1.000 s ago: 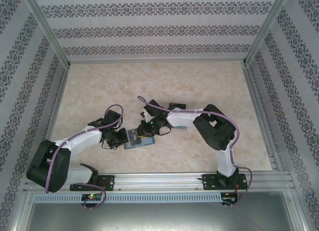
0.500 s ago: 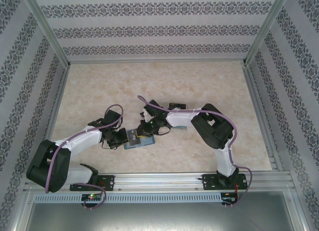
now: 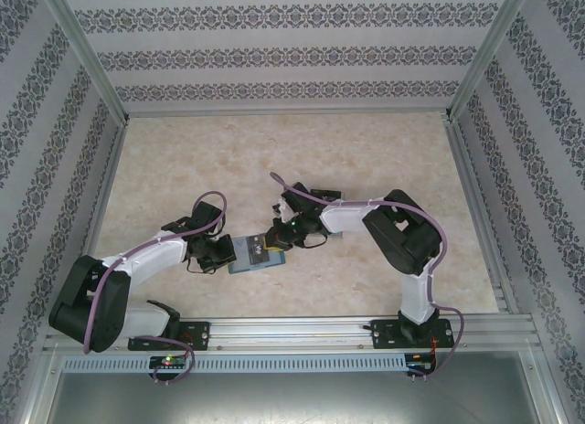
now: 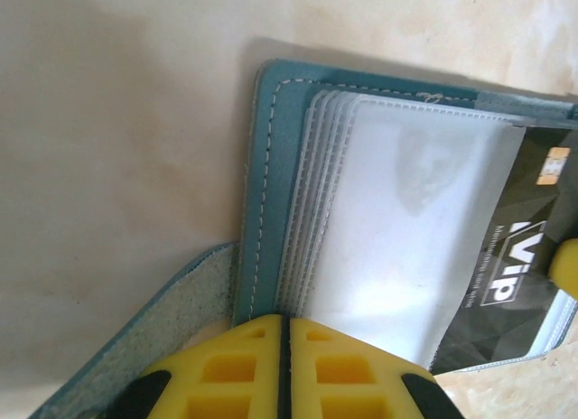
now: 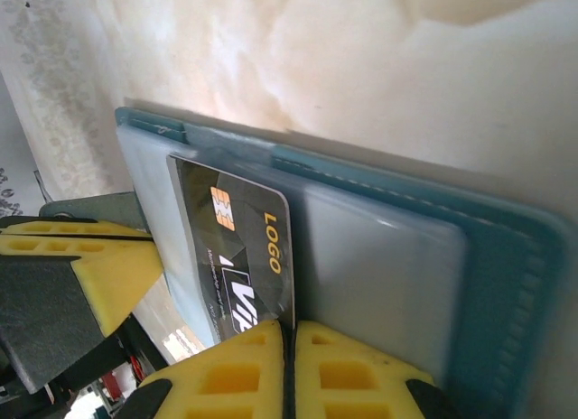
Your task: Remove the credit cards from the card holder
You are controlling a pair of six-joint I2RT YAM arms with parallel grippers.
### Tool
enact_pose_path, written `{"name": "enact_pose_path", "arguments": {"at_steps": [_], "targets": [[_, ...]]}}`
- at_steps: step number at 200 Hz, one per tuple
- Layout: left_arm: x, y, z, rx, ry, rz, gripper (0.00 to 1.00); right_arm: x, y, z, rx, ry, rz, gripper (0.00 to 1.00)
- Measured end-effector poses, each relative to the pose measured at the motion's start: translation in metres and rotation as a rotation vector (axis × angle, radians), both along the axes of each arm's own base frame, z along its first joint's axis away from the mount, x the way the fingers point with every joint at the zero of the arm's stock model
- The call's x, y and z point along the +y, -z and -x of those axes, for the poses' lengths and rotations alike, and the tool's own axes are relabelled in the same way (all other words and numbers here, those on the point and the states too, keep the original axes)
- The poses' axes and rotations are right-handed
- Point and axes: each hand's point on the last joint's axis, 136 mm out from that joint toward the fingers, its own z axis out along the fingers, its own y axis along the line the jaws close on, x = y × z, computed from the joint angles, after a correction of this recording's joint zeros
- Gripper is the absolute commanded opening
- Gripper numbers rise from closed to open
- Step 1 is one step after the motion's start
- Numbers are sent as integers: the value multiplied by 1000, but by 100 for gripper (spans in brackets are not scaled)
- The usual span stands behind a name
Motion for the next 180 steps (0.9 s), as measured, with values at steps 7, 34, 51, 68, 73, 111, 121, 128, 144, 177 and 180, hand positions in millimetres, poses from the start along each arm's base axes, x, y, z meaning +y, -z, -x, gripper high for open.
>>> {"name": "enact_pose_path", "arguments": {"at_steps": [7, 34, 51, 68, 73, 111, 121, 128, 144, 177, 180], "targets": [[0, 0, 0, 0, 0, 0, 0, -4, 0, -1, 0, 8, 3, 4], [0, 0, 0, 0, 0, 0, 0, -17, -2, -2, -6, 26, 21, 3], [0, 0, 0, -1, 0, 0, 0, -22, -5, -3, -20, 24, 33, 2], [0, 0, 0, 0, 0, 0, 0, -26, -12, -2, -38, 13, 45, 1], [0, -1, -1, -1, 0, 0, 0, -26, -16, -2, -48, 9, 48, 0], [0, -1, -1, 0, 0, -2, 0, -31, -47, -11, -128, -20, 58, 0], [0, -2, -1, -1, 0, -5, 0, -33, -57, -14, -154, -30, 65, 0], [1, -2, -2, -2, -1, -8, 0, -35, -65, -17, -181, -41, 72, 0], [1, -4, -3, -7, -2, -10, 1, -40, -84, -22, -257, -74, 101, 0], [-2, -21, -14, -54, 3, 2, 10, -58, -123, -32, -451, -160, 195, 0], [-3, -23, -15, -61, 3, 4, 10, -61, -126, -33, -473, -170, 211, 0]]}}
